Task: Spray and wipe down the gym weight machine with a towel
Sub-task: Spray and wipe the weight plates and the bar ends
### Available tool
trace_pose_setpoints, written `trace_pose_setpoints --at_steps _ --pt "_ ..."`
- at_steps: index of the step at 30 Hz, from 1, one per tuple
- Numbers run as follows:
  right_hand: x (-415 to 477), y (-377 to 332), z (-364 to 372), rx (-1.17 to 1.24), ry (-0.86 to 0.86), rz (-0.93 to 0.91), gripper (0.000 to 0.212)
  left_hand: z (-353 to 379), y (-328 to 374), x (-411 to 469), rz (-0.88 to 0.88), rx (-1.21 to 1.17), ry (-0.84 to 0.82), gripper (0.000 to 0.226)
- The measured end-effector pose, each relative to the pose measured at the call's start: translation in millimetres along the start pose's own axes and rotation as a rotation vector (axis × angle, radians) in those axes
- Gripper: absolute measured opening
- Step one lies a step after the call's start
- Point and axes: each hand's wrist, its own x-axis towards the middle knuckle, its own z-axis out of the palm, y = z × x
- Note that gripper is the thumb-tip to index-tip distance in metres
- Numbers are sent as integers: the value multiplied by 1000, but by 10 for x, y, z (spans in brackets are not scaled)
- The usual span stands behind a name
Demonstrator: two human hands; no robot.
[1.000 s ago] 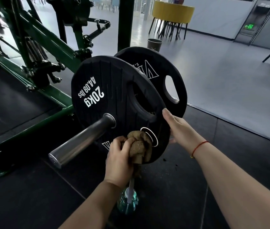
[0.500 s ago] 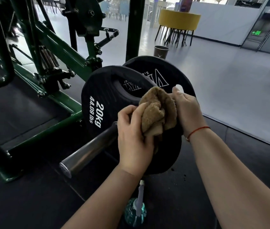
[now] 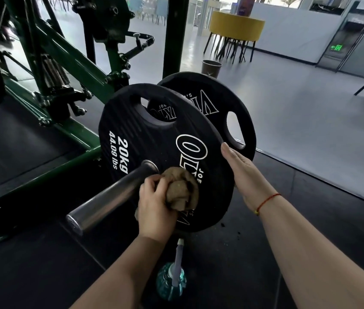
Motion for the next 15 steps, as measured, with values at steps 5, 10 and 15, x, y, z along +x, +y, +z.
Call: trace_pose_setpoints --at_steps 5,10,15 --pt "38 41 19 -68 41 -9 63 -68 147 9 -203 -199 98 43" --pt "31 56 41 -56 73 -33 78 -245 687 456 -100 -301 262 59" --pt "-11 62 87 -295 130 -117 52 -307 631 710 -154 -151 311 68"
